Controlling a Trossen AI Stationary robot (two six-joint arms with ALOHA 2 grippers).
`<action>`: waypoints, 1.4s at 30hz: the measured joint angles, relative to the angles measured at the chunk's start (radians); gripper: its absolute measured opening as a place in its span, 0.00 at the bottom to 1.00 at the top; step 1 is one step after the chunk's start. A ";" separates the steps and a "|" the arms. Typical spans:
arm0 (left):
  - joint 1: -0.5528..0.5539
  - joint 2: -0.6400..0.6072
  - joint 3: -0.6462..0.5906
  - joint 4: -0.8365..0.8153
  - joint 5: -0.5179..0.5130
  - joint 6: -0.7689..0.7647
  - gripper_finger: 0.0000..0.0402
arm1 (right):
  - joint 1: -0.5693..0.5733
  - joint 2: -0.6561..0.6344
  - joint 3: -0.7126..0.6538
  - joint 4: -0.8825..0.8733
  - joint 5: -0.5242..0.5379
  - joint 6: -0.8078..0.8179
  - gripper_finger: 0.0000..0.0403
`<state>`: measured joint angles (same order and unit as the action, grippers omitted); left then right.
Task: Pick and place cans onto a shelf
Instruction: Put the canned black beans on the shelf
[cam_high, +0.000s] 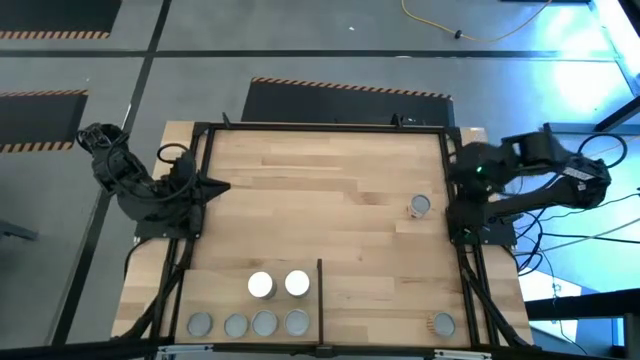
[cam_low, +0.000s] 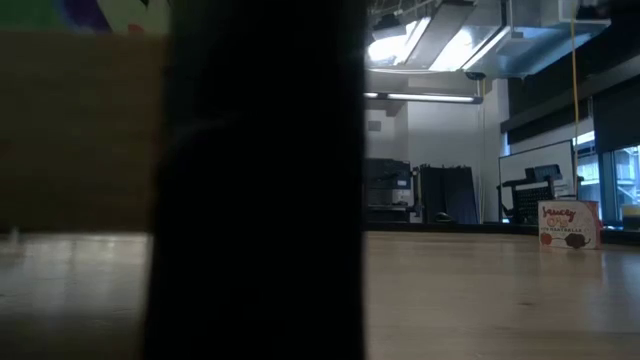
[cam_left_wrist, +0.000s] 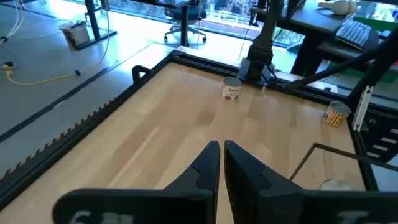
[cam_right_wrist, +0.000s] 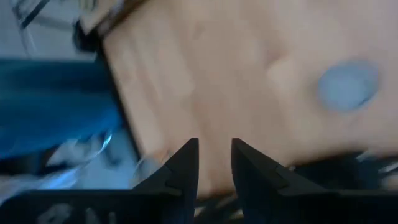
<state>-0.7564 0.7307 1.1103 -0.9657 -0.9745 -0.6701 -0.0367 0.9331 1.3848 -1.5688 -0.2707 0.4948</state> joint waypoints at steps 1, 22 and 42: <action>0.003 0.000 0.000 0.000 0.000 0.000 0.04 | 0.009 -0.007 -0.034 -0.001 -0.044 0.021 0.24; 0.039 -0.006 0.000 -0.151 0.311 0.014 0.02 | 0.500 -0.017 -0.646 0.691 -0.314 0.288 0.24; 0.133 -0.013 0.000 -0.155 0.456 -0.003 0.00 | 0.921 0.283 -0.725 1.110 -0.124 0.568 0.24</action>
<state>-0.6239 0.7175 1.1103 -1.1206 -0.5181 -0.6734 0.8847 1.2160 0.6601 -0.4585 -0.3945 1.0624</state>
